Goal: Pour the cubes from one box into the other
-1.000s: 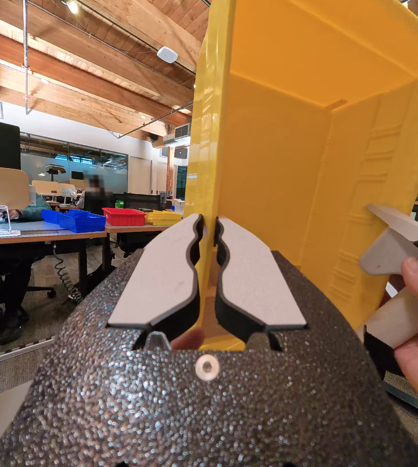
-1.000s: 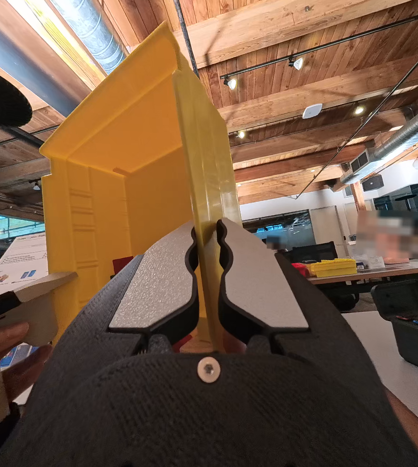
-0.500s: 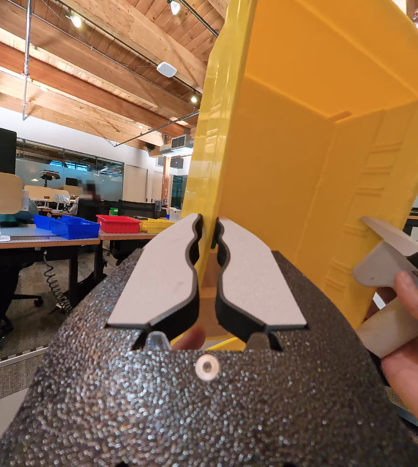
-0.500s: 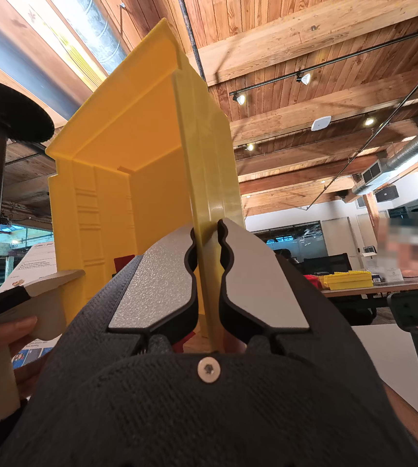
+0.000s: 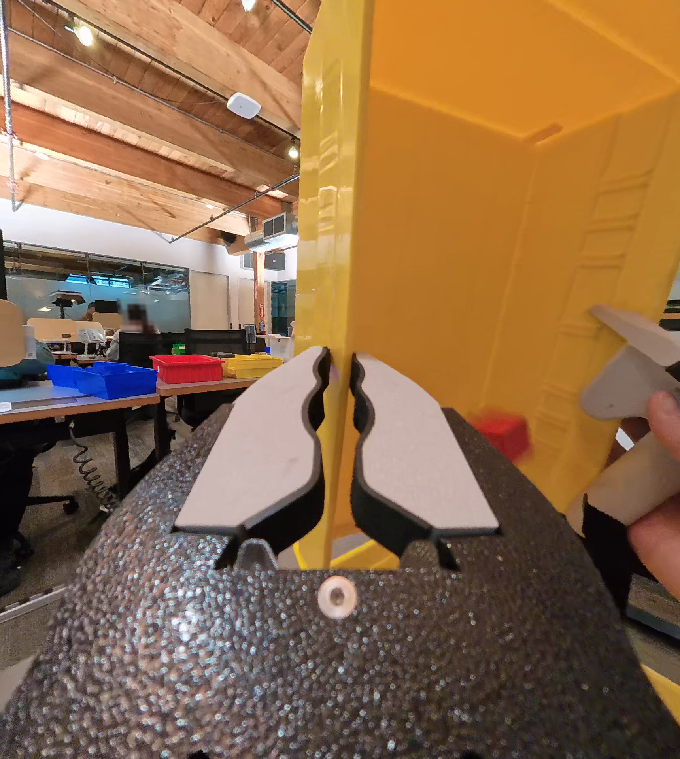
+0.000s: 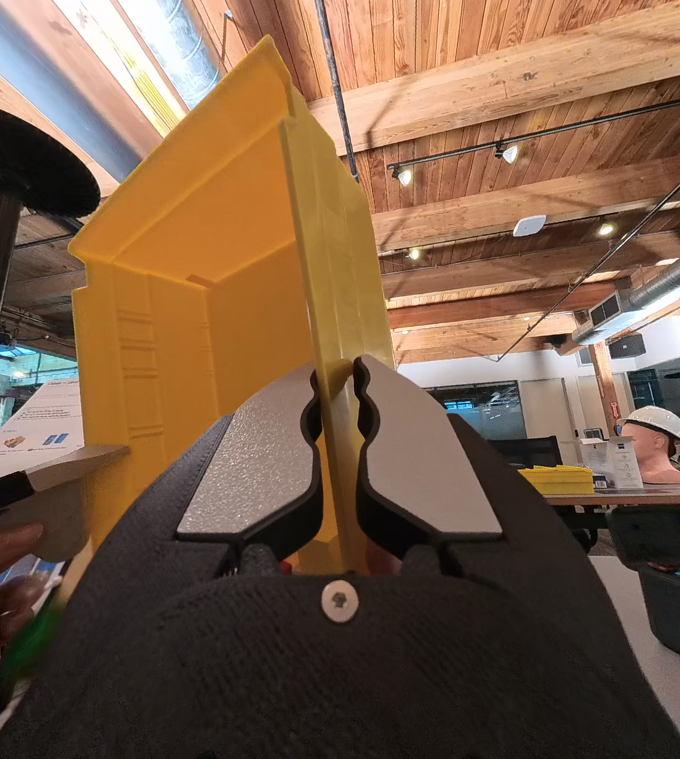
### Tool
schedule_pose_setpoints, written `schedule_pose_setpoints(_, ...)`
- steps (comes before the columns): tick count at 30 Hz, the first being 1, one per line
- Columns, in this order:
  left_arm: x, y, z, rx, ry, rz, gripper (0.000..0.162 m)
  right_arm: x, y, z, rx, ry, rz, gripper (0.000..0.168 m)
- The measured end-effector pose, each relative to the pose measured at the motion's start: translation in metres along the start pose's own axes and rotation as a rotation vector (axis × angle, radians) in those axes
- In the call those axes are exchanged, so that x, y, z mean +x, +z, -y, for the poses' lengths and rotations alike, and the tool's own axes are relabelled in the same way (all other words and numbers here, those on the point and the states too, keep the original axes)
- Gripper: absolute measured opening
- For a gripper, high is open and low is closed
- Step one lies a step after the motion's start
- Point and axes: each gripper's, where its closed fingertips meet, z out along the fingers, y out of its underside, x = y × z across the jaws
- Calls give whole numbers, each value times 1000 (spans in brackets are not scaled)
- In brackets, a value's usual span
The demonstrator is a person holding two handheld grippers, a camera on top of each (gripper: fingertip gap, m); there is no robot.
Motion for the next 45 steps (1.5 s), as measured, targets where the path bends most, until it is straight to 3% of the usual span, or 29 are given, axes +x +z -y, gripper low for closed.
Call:
schedule_pose_setpoints(19,-3,2,1,-73,26,5,8,-1,7,1,-10,2,9,13)
schedule_pose_setpoints(29,-1,4,17,2,93,22,8,-4,14,14,36,-2,40,13)
schedule_pose_setpoints(45,-2,1,7,4,93,21,8,-3,11,7,35,4,73,13)
